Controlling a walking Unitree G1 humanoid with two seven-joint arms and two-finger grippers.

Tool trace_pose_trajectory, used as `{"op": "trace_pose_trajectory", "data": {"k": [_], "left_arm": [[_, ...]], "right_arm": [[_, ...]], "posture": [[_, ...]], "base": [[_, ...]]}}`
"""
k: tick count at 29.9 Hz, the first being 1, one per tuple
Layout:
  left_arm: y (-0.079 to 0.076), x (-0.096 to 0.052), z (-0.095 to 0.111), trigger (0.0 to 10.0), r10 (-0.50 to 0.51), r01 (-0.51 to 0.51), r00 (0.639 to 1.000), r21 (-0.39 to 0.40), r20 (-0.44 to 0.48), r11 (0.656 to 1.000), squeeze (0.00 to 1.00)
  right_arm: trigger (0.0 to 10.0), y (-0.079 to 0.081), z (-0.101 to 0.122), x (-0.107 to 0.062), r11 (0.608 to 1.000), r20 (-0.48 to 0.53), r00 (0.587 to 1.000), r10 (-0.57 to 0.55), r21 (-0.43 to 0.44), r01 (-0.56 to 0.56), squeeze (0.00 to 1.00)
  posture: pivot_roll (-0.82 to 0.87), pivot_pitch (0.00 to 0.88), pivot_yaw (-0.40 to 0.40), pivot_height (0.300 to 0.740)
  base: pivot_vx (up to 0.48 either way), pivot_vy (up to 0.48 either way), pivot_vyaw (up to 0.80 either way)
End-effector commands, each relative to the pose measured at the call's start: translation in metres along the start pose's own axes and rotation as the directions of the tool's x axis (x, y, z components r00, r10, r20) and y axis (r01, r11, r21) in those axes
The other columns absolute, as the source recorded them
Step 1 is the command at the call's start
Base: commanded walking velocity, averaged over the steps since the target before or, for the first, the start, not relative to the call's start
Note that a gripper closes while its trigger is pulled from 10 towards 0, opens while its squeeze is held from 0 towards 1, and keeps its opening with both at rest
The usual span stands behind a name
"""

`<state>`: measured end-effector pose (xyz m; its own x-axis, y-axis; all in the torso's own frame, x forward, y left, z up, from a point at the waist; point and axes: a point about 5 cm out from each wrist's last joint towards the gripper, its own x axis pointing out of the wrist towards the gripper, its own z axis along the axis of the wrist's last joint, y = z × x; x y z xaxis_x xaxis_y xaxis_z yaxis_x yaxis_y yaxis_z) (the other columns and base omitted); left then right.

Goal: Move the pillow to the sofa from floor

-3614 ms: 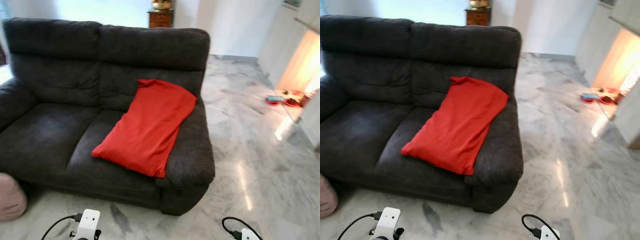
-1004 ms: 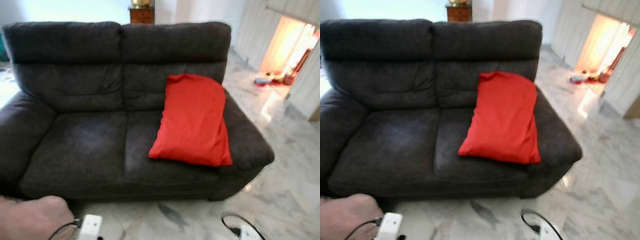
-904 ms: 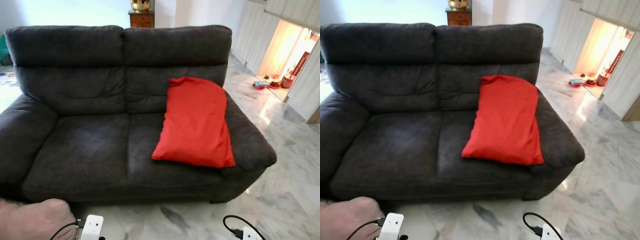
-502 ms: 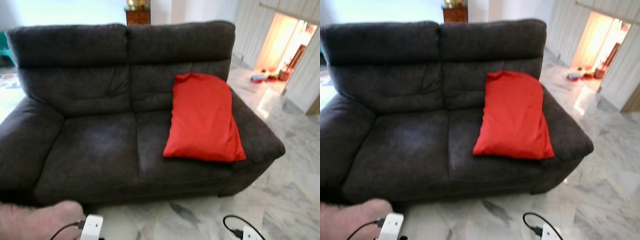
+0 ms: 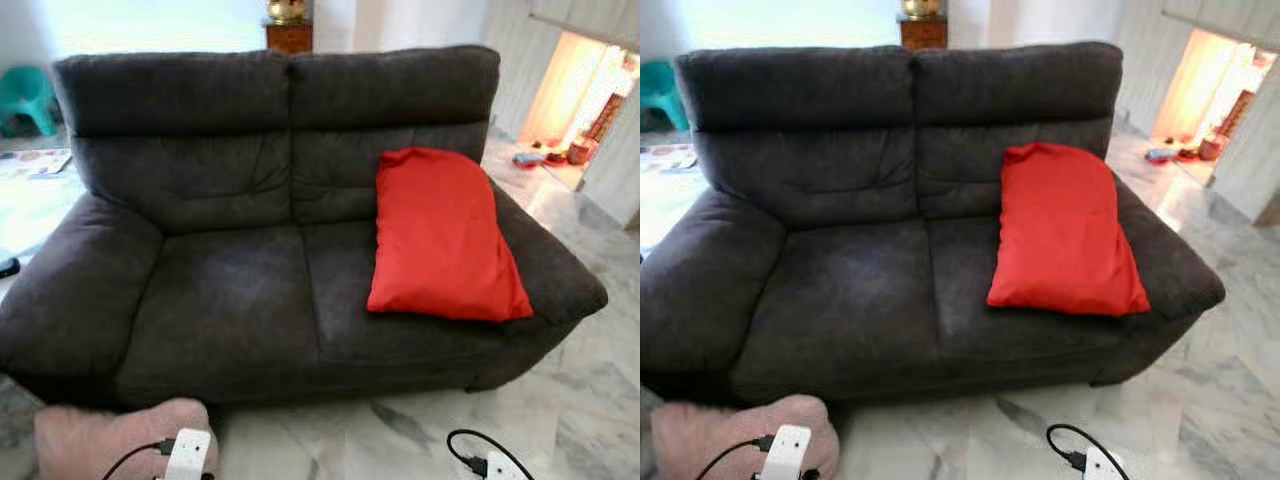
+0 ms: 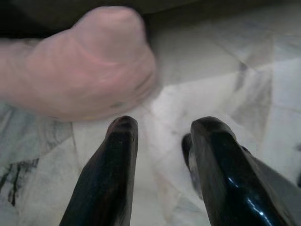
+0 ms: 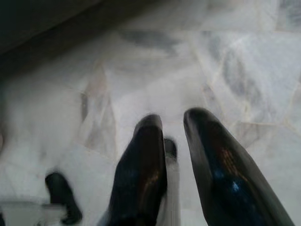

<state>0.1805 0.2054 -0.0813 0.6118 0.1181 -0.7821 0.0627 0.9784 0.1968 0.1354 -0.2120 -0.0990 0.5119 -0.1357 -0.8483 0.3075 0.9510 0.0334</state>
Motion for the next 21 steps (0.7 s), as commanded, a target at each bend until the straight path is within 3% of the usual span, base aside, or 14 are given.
{"op": "trace_pose_trajectory", "data": {"k": [1, 10, 21], "left_arm": [[0.0052, -0.0013, -0.0063, 10.0, 0.016, -0.015, 1.000, 0.019, -0.025, 1.000, 0.00], [0.0111, -0.0025, -0.0103, 10.0, 0.022, -0.022, 0.999, 0.018, -0.031, 1.000, 0.00], [0.0143, -0.0031, -0.0121, 10.0, 0.026, -0.025, 0.999, 0.019, -0.036, 1.000, 0.00]], "right_arm": [[10.0, 0.0091, 0.0083, 0.0020, 1.000, 0.029, 0.999, 0.029, -0.004, -0.029, 0.00], [10.0, 0.0103, 0.0086, 0.0021, 0.999, 0.027, 0.998, 0.048, -0.019, -0.047, 0.00], [10.0, 0.0112, 0.0085, 0.0022, 0.998, 0.023, 0.998, 0.059, -0.024, -0.059, 0.00]], "posture": [[0.01, 0.000, -0.029, 0.740], [0.01, 0.000, -0.028, 0.740], [0.01, 0.000, -0.028, 0.740]], "base": [[0.000, 0.360, 0.80], [0.000, 0.359, 0.00], [0.000, 0.357, 0.80]]}}
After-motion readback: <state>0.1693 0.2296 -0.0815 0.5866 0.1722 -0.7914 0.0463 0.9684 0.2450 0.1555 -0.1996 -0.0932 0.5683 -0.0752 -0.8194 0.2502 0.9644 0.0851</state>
